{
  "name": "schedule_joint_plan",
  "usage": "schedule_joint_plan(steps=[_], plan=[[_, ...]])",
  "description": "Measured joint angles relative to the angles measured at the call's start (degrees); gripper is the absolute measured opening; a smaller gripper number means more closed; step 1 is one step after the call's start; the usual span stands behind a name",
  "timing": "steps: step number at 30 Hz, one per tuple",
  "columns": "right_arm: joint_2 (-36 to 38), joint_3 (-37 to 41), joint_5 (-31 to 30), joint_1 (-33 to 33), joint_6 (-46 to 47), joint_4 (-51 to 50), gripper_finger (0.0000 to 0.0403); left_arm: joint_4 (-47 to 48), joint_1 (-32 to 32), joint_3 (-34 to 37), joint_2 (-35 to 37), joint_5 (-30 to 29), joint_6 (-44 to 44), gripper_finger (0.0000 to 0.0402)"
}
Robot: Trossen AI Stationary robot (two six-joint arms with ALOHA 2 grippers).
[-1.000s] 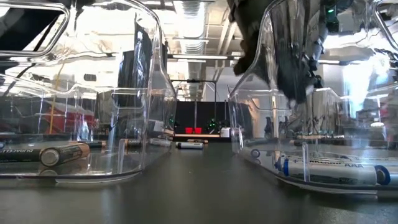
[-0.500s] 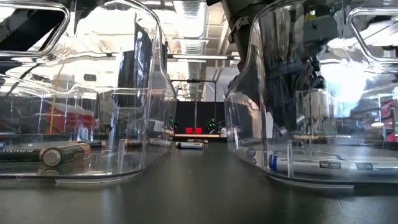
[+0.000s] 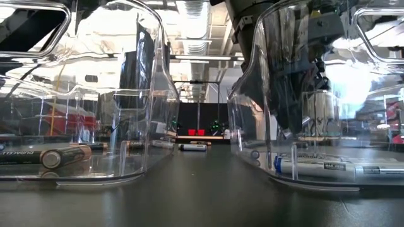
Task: Sort batteries
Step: Put the white battery into the right transparent bin
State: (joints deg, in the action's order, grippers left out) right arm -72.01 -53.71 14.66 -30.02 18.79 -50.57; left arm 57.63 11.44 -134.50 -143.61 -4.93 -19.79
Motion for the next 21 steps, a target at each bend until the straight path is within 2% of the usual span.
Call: schedule_joint_plan(steps=[5, 13, 21], plan=[[0.0, 0.0, 0.0, 0.0, 0.0, 0.0, 0.0127, 0.0, -0.1, 0.0, 0.0, 0.0, 0.0, 0.0083], [0.0, 0.0, 0.0, 0.0, -1.2, 0.0, 0.0127, 1.1, -0.5, 0.0, 0.6, 0.2, -1.7, 0.0086], [0.0, 0.0, 0.0, 0.0, -1.3, -0.2, 0.0127, 4.8, -1.4, 0.0, 6.9, 0.5, -3.2, 0.0086]])
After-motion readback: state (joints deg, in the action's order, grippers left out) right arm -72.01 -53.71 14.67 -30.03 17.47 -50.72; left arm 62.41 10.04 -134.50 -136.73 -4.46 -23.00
